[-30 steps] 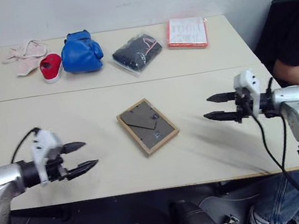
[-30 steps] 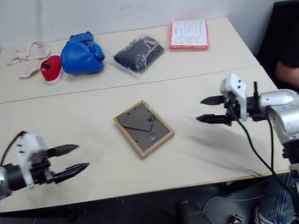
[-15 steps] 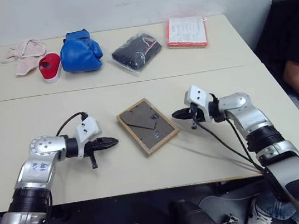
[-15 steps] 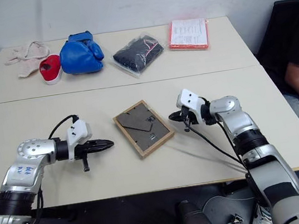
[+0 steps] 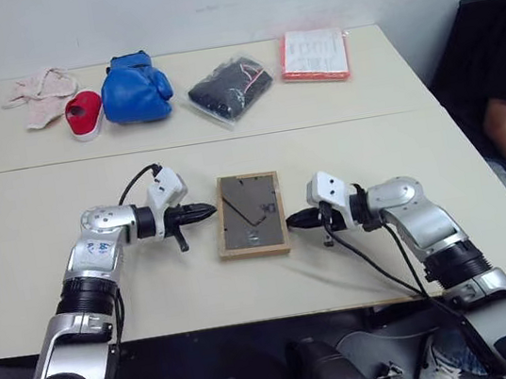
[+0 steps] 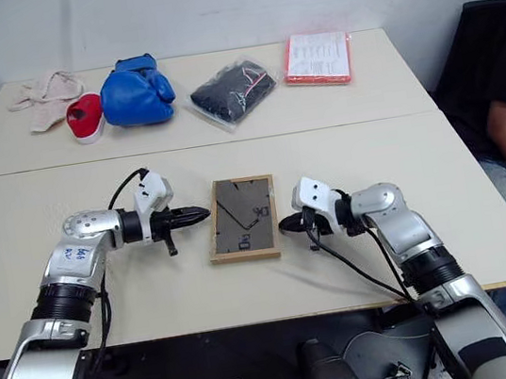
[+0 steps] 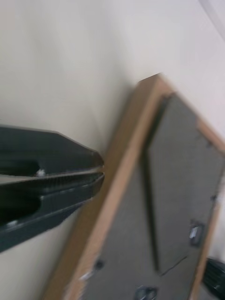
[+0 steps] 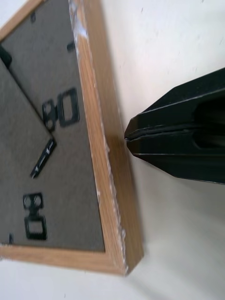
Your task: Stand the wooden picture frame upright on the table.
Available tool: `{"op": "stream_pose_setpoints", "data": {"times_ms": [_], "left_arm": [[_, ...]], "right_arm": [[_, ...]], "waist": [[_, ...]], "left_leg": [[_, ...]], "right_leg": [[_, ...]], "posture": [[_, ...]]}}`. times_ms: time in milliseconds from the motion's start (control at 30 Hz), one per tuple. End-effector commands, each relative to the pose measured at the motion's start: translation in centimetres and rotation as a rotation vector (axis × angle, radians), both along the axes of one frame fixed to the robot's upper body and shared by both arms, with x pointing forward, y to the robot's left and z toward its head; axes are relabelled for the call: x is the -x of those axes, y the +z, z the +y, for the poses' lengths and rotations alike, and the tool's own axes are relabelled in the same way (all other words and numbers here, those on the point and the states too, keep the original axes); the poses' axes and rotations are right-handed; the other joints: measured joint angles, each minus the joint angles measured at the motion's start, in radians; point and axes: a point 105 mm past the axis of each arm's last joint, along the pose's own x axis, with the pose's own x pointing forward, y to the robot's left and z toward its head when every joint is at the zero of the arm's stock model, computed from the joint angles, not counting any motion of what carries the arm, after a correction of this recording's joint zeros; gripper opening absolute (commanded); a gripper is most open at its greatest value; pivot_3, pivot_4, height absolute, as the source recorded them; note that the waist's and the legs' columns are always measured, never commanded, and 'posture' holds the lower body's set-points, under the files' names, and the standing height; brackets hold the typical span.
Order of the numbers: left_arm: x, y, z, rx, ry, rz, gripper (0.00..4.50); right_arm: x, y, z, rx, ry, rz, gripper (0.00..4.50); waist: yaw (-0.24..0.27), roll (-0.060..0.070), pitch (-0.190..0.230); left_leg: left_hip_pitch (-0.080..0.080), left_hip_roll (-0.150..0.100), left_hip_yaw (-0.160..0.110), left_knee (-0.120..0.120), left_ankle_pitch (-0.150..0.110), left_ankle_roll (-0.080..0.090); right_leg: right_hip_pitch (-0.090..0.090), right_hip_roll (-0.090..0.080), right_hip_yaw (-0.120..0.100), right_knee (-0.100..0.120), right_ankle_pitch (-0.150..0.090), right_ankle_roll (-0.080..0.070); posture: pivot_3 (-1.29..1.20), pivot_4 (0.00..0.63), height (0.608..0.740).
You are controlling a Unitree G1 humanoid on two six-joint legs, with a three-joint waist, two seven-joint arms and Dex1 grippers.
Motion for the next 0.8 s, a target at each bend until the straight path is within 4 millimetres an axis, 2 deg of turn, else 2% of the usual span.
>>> {"op": "stream_pose_setpoints", "data": {"times_ms": [33, 133, 233, 367, 400, 633, 800], "left_arm": [[2.5, 0.1, 2.0, 0.057, 0.015, 0.263, 1.19], [4.0, 0.9, 2.0, 0.177, 0.036, 0.482, 2.17], [4.1, 1.5, 1.6, 0.252, 0.063, 0.583, 3.07], [3.7, 0.5, 0.4, 0.254, 0.136, 0.713, 4.34], [3.7, 0.2, 0.1, 0.241, 0.138, 0.737, 4.49], [3.2, -1.4, -2.9, 0.192, 0.113, 0.813, 4.49], [4.0, -2.0, -6.2, 0.149, 0.034, 0.866, 4.49]], "right_arm": [[-0.4, 1.7, -0.9, 0.067, 0.021, -0.116, 0.00], [-0.2, 1.7, -1.2, 0.125, 0.057, -0.161, 0.00], [-0.1, 1.8, -1.1, 0.155, 0.080, -0.193, 0.00], [-0.2, 1.9, -0.6, 0.199, 0.097, -0.240, 0.00], [-0.3, 1.8, -0.6, 0.208, 0.100, -0.248, 0.00], [-0.3, 1.5, 0.4, 0.214, 0.111, -0.261, 0.00], [-0.3, 1.4, 1.2, 0.211, 0.124, -0.265, 0.00]], "waist": [[-0.004, 0.000, 0.000], [-0.003, 0.000, 0.000], [-0.001, 0.000, 0.000], [0.008, 0.000, 0.000], [0.008, 0.000, 0.000], [0.013, 0.000, -0.001], [0.016, 0.001, -0.001]], "left_leg": [[0.000, 0.000, 0.000, 0.000, 0.000, 0.000], [0.000, 0.000, -0.001, 0.000, -0.001, 0.001], [0.000, -0.001, -0.001, 0.000, -0.003, 0.005], [0.000, -0.001, -0.001, 0.000, 0.000, 0.001], [-0.001, -0.001, -0.001, 0.001, 0.000, 0.001], [0.000, -0.001, -0.001, 0.001, 0.000, 0.001], [0.001, -0.001, -0.001, 0.001, 0.000, 0.001]], "right_leg": [[0.000, 0.000, 0.000, 0.000, 0.000, 0.000], [0.001, 0.000, 0.000, -0.001, 0.000, 0.000], [0.001, 0.000, 0.000, -0.001, 0.000, 0.000], [0.001, 0.000, 0.000, -0.001, 0.000, 0.000], [0.001, 0.000, 0.000, -0.001, 0.000, 0.000], [0.002, -0.001, 0.000, -0.001, 0.000, 0.000], [0.002, -0.001, 0.000, -0.001, 0.000, 0.000]], "posture": [[0.00, 0.150, 0.740], [0.00, 0.150, 0.740], [0.00, 0.150, 0.740], [0.00, 0.150, 0.740], [0.00, 0.150, 0.740], [0.00, 0.150, 0.740], [0.00, 0.150, 0.740]]}}
